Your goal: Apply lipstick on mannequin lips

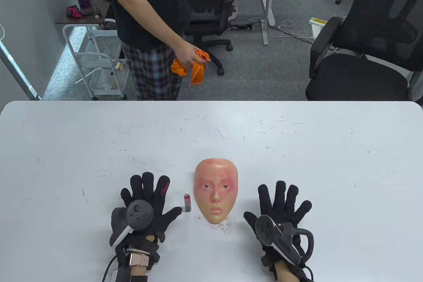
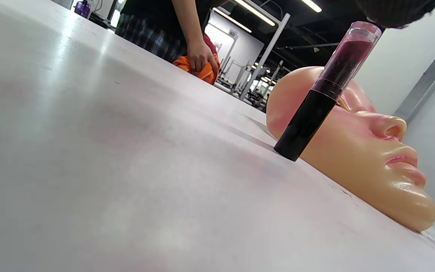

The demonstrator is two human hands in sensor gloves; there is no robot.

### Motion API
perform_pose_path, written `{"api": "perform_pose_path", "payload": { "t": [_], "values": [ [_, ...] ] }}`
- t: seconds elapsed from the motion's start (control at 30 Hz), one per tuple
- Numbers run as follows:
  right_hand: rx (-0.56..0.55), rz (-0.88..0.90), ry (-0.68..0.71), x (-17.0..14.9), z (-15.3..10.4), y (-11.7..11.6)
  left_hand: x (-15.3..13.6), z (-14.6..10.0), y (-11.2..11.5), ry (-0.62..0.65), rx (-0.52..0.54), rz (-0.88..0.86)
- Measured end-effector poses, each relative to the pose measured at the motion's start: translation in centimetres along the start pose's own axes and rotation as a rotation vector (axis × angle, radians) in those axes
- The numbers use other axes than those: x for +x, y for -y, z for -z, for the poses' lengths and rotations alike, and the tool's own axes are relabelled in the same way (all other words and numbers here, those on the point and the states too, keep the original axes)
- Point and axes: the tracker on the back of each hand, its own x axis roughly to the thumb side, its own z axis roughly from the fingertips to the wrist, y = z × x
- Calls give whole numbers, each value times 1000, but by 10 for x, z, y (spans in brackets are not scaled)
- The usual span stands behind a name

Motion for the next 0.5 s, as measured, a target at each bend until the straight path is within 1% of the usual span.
{"api": "perform_pose_path", "payload": {
  "t": [0.2, 0.3, 0.4, 0.5],
  "values": [
    [24, 4, -3, -1, 0, 0, 0, 0, 0, 4, -3, 2],
    [55, 2, -10, -2, 1, -1, 1, 0, 0, 12, -8, 0],
    [101, 10, -15, -4, 2, -3, 2, 2, 2, 30, -32, 0],
    [115, 24, -15, -6, 4, -4, 7, 5, 6, 52, -89, 5]
  ]
}}
